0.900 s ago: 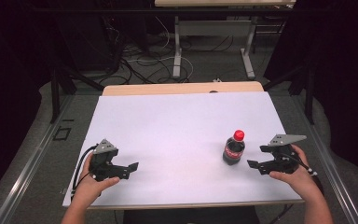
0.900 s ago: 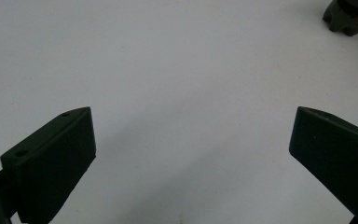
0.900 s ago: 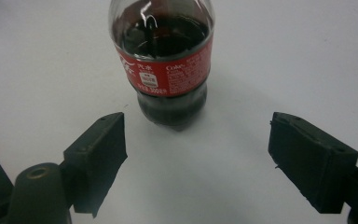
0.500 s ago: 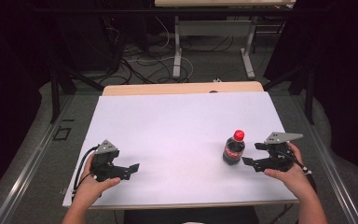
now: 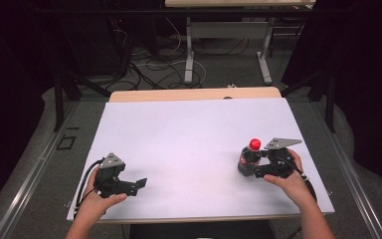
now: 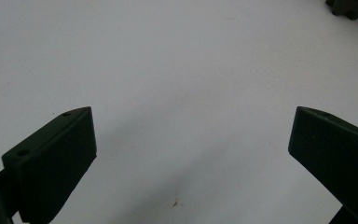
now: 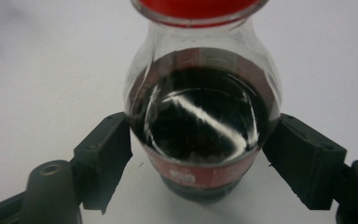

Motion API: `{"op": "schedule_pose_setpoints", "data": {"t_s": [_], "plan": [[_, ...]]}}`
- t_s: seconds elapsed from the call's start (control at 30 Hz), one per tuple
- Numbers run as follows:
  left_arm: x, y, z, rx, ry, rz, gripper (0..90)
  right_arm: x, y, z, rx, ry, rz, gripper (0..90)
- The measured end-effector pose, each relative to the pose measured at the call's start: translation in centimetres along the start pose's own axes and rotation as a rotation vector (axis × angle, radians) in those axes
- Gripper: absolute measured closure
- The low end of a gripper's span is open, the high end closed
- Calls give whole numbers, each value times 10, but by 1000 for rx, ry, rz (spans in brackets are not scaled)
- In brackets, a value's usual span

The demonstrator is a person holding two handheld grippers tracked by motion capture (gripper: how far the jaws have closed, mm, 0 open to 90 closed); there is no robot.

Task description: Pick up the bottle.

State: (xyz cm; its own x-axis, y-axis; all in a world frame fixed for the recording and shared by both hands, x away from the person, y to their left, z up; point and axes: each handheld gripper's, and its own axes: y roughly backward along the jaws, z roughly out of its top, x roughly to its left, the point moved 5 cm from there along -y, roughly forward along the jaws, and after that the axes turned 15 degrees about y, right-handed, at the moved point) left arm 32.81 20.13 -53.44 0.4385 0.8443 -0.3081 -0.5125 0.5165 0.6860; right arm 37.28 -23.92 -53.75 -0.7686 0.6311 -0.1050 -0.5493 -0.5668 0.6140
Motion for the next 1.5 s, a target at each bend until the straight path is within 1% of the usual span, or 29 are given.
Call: {"op": "schedule_pose_setpoints", "data": {"t_s": [0.03,0.07,0.13,0.17,0.23,0.3,0.37,0.4,0.43,0.5,0.6,0.67,0.73,0.8,0.83,0.93,0.97,1.0,1.03,1.1,1.13,1.17,1.23,1.27,1.33,1.37,1.43,1.47,1.5], "plan": [[0,0,0,-10,4,0,10,0,-2,0,1,12,1,240],[1,2,0,0,1,3,10,-1,-3,-1,10,18,-5,245],[1,2,0,-6,3,3,10,-1,-4,-1,18,20,-12,257],[1,1,0,-17,13,-1,10,-1,-5,-3,20,12,-10,263],[1,2,0,-4,7,1,10,-2,-6,-4,6,0,5,260],[2,2,0,-5,5,3,10,-3,-7,-5,-2,-1,20,256],[1,1,0,-8,11,1,10,-4,-9,-6,-16,-15,30,251],[1,1,0,-7,11,2,10,-4,-8,-6,-3,-16,41,250],[1,1,0,-4,14,3,10,-3,-10,-6,-13,-23,35,250],[2,2,0,3,7,3,10,-3,-11,-6,-3,-10,30,250],[2,2,0,2,8,4,10,-2,-13,-5,15,19,10,248],[2,2,0,0,8,4,10,-1,-14,-5,21,35,-1,263],[2,2,0,-2,10,1,10,-1,-14,-6,20,35,6,266],[2,2,0,-1,12,1,10,-1,-14,-6,25,44,-10,271],[2,2,0,-2,6,3,10,-1,-14,-6,20,53,-8,272],[2,2,0,4,8,3,10,0,-13,-6,24,55,-10,279],[2,2,0,5,6,4,10,0,-14,-6,15,58,-8,280],[1,0,0,-12,11,5,10,0,-12,-6,42,60,0,282],[1,0,-1,-4,12,0,10,0,-13,-6,35,67,-6,283],[0,0,-1,-2,12,-2,10,0,-13,-6,39,69,1,284],[1,0,0,5,6,2,10,-1,-13,-5,32,69,-9,286],[1,0,0,6,-2,2,10,-1,-13,-5,31,70,-8,287],[0,0,0,3,2,1,10,0,-13,-5,31,67,-4,288],[0,0,0,3,2,0,11,0,-13,-5,32,80,-10,288],[-1,0,0,4,-2,1,12,3,-13,-3,39,78,9,288],[-1,0,0,4,-4,-3,14,6,-12,-2,48,84,27,289],[-2,0,0,4,-11,-2,14,12,-13,1,54,115,43,289],[-4,-1,1,0,-12,-2,16,17,-14,3,52,117,49,289],[-6,-1,1,-3,-12,-7,18,20,-14,6,59,135,64,289]]}}
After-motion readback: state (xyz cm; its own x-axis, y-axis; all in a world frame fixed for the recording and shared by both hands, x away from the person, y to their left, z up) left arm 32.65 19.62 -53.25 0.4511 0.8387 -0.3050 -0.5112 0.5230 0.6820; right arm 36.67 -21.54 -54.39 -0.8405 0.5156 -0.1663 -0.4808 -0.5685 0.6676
